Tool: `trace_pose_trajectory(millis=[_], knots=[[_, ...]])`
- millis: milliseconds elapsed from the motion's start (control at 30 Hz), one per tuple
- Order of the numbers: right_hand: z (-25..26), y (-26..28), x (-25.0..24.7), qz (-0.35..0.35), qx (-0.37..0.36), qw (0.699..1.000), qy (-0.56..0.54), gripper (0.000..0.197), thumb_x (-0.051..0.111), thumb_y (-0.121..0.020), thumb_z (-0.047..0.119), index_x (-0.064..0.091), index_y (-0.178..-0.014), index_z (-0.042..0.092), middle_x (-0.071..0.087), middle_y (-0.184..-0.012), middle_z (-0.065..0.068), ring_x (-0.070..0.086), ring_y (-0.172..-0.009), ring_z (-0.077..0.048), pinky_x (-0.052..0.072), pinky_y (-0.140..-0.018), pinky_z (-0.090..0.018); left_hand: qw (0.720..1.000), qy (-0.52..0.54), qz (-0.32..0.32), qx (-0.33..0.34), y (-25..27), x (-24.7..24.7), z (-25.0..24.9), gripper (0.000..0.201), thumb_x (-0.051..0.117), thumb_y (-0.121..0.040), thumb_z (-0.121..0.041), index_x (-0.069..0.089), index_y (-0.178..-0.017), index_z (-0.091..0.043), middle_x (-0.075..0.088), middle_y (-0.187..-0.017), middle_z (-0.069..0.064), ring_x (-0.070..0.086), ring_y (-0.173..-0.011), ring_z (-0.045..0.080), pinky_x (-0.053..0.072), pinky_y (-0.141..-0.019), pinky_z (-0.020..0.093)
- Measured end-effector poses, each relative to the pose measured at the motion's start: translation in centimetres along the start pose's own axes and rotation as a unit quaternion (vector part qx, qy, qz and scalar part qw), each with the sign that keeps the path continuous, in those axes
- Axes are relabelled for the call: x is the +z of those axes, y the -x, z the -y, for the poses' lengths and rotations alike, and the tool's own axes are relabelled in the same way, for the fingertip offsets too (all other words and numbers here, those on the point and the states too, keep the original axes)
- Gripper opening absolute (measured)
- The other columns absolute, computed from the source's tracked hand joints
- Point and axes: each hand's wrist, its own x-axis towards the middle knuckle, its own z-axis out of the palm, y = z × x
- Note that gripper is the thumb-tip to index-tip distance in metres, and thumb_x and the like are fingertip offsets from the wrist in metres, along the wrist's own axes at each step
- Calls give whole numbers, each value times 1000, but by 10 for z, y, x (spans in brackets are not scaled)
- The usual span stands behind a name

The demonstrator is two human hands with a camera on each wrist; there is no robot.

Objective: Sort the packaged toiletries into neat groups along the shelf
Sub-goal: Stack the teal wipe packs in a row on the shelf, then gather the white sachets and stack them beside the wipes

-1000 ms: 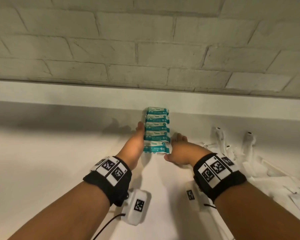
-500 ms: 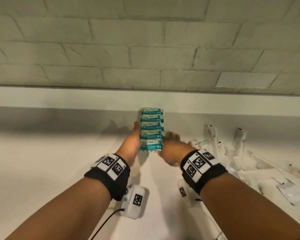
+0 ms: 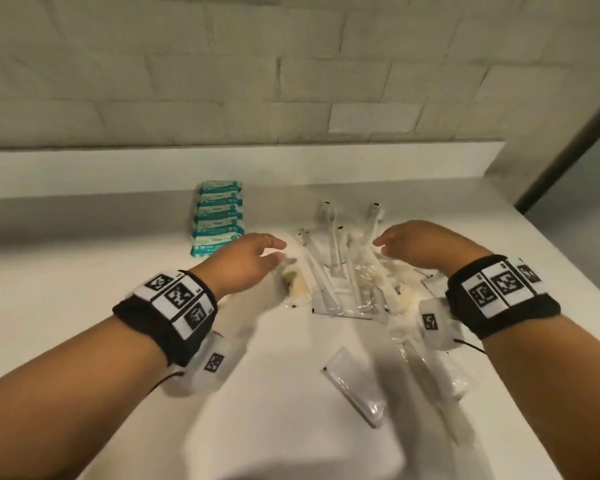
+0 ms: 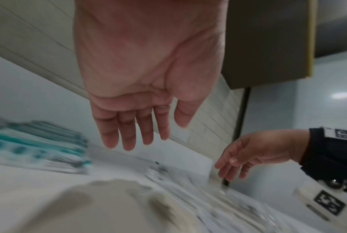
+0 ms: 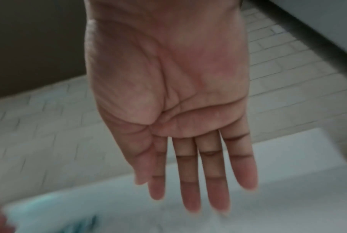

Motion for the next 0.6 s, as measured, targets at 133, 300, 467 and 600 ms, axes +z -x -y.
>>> trace_pose_trajectory(millis=[133, 300, 467, 600], knots=[[-38, 32, 38, 113, -44, 993, 2, 52, 51, -96, 24, 38, -146, 29, 21, -158, 11, 25, -144, -13, 23, -114, -29, 966, -213, 134, 62, -15, 48, -14, 54, 39, -98, -32, 24, -150, -32, 17, -160, 0, 21, -146, 19, 17, -119, 35], [-80, 44, 52, 65, -5, 995, 76, 50, 48, -97, 32, 40, -146, 26, 17, -160, -2, 28, -143, -20, 29, -113, -35, 919, -364, 137, 61, -3, 67, -31, 46, 41, -89, -13, 56, -129, -31, 46, -133, 5, 42, -124, 27, 38, -104, 42], [-80, 50, 44, -25, 5, 992, 127, 25, 45, -94, 28, 64, -101, 13, 56, -95, -5, 56, -85, -23, 48, -71, -31, 911, -407, 18, 62, 7, 70, -53, 27, 45, -90, -15, 67, -105, -15, 54, -112, 8, 52, -101, 28, 45, -86, 37], [-68, 74, 51, 132, -48, 980, 143, 26, 63, -85, 37, 63, -99, 15, 64, -97, 2, 60, -88, -18, 48, -69, -27, 937, -326, 108, 57, 5, 95, -65, 38, 55, -90, -33, 54, -128, -27, 52, -128, 1, 50, -117, 24, 42, -98, 38]])
